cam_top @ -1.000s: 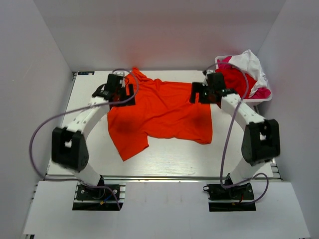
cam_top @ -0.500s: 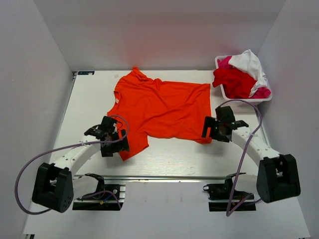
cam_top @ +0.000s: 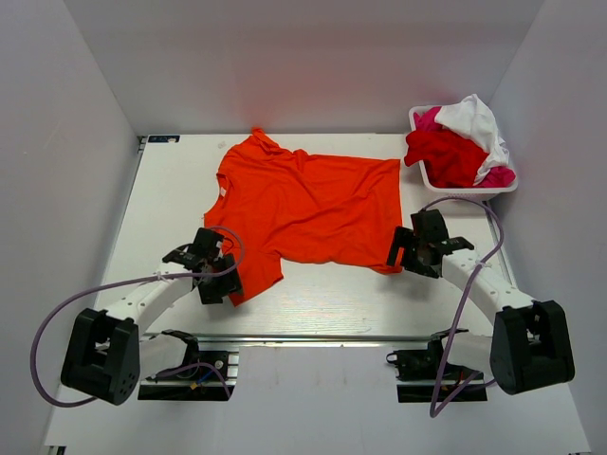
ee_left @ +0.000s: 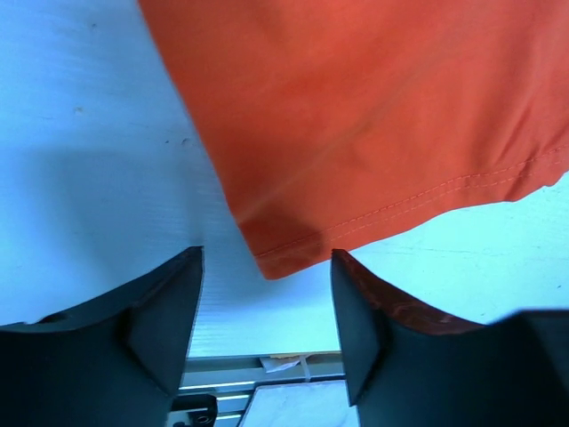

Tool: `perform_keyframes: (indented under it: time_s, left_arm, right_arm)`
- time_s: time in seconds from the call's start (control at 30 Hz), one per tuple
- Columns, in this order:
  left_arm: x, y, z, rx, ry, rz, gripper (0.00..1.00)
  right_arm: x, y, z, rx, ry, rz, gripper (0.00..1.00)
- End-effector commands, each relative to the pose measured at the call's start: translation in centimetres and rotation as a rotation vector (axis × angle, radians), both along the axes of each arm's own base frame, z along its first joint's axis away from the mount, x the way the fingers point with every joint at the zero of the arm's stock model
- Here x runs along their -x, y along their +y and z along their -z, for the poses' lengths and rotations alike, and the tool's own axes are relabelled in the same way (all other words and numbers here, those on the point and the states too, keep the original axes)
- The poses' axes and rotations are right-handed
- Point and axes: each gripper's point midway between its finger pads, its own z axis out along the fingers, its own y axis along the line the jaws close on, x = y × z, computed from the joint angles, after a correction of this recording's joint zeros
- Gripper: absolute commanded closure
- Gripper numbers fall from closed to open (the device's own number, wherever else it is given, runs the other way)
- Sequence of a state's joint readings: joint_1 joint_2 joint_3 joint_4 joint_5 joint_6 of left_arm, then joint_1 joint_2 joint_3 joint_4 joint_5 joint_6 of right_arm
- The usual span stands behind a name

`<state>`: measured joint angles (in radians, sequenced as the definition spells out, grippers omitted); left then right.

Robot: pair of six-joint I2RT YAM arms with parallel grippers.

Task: Fold and stack the t-shirts
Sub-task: Grap the side of the flattened tshirt closest away from the robot with both arms

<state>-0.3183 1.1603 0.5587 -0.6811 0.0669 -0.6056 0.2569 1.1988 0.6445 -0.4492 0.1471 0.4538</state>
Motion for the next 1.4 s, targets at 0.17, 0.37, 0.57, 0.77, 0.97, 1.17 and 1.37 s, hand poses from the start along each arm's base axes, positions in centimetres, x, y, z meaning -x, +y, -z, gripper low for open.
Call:
perform_keyframes:
  time_s: [0.17,0.37,0.57,0.77,0.97,1.17,1.37]
  left_arm:
    - [-0.2,-0.3,0.4,0.005,-0.013,-0.012,0.4]
    - [0.9,-0.3,2.1,-0.018,0.05,0.007,0.56]
    - [1.9,-0.3,3.4,-0.046,0.097,0.032,0.92]
    - [2.9,0.1,2.6,-0.059,0.137,-0.013,1.0]
    - [3.5,-1.4,-2.7,0.051,0.104,0.014,1.0]
    - [5.2,-0.7,-5.9,0.037,0.13,0.045,1.0]
    - [5.1,-1.5,-4.9,0.065,0.163,0.073,1.0]
  right_arm:
    - [-1.2,0.2,0.6,-0.015,-0.021,0.036,0.17]
    - [-1.2,0.4,1.6,-0.024,-0.001,0.044,0.3]
    - [-0.6,1.0,2.7,-0.059,0.026,0.048,0.55]
    - [0.5,1.2,3.3,-0.075,0.073,0.057,1.0]
    - [0.7,1.0,2.3,-0.063,0.081,0.054,1.0]
    - [2.0,0.5,0.8,-0.037,0.115,0.039,1.0]
    - [3.3,0.9,1.7,-0.069,0.143,0.025,1.0]
